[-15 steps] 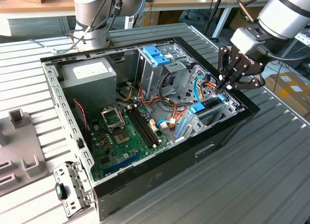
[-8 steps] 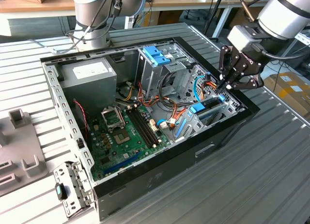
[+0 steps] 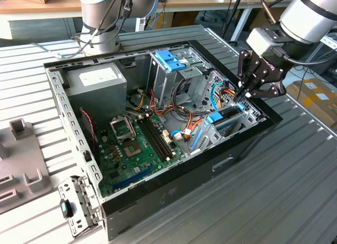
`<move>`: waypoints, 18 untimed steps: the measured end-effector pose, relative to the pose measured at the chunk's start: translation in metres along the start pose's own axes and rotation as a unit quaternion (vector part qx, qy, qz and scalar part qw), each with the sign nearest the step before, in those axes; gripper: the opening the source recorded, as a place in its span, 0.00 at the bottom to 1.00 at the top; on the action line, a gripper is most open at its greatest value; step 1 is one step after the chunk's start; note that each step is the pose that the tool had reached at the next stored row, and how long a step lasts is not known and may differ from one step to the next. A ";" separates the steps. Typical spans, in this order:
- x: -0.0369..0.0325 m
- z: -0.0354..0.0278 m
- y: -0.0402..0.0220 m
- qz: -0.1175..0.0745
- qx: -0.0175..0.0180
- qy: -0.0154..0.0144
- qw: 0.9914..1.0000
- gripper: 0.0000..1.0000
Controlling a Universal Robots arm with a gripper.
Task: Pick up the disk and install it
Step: 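Insert the first disk wire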
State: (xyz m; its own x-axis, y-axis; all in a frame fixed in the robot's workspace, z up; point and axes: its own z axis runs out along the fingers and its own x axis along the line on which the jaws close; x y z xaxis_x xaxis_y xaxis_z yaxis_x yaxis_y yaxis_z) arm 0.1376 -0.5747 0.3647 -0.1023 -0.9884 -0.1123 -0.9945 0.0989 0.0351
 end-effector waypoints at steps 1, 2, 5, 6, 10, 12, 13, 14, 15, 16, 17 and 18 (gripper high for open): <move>0.0001 0.0002 0.0001 0.000 0.000 0.000 1.000 0.17; 0.0002 0.0005 0.0002 -0.002 0.000 0.000 1.000 0.17; 0.0003 0.0009 0.0004 -0.015 -0.002 0.000 1.000 0.17; 0.0003 0.0010 0.0004 -0.022 -0.002 0.001 1.000 0.17; 0.0004 0.0016 0.0006 -0.038 -0.004 0.001 0.999 0.17; 0.0005 0.0019 0.0012 -0.038 -0.004 0.001 0.999 0.17; 0.0005 0.0021 0.0014 -0.038 -0.004 0.001 0.999 0.17; 0.0006 0.0022 0.0018 -0.038 -0.004 0.001 0.999 0.17; 0.0007 0.0021 0.0020 -0.038 -0.004 0.001 0.999 0.17; 0.0007 0.0021 0.0022 -0.038 -0.004 0.001 0.999 0.17; 0.0008 0.0022 0.0025 -0.038 -0.004 0.001 0.999 0.17; 0.0009 0.0022 0.0026 -0.038 -0.004 0.001 0.999 0.17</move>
State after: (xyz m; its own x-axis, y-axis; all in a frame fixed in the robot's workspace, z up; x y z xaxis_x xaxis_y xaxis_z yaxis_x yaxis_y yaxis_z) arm 0.1349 -0.5751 0.3625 -0.0259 -0.9933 -0.1130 -0.9991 0.0221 0.0351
